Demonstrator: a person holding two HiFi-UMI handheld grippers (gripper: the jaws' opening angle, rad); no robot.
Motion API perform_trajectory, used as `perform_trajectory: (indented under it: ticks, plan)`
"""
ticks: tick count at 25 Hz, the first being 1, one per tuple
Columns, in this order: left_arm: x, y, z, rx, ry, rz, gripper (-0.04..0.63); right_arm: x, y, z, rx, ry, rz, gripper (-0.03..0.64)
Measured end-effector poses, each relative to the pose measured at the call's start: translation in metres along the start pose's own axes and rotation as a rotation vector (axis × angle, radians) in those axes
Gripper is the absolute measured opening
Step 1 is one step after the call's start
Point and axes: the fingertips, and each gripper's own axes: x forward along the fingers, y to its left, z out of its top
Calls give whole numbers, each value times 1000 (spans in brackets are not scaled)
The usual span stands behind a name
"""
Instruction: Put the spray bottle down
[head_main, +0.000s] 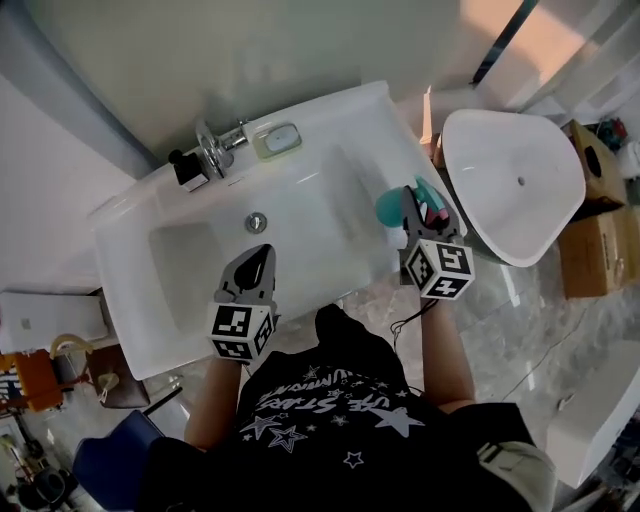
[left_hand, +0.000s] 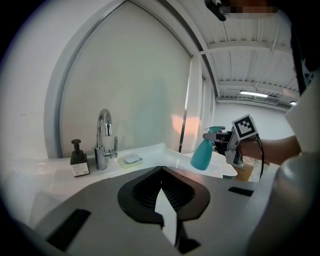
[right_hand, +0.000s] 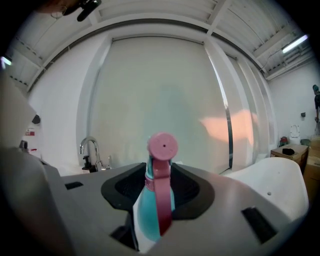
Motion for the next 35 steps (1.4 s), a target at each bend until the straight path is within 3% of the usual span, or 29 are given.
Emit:
perform_trajectory:
  ticks: [9, 17, 35]
  plan:
    - [73, 12, 19, -18, 36, 92, 15, 112, -39, 2, -16, 26, 81, 160]
    - [109, 22, 20, -38, 58, 129, 15, 182, -45, -6, -35, 45, 116, 160]
    - [137, 38, 13, -56, 94, 142, 15, 236, -28, -36, -131, 79, 150, 163]
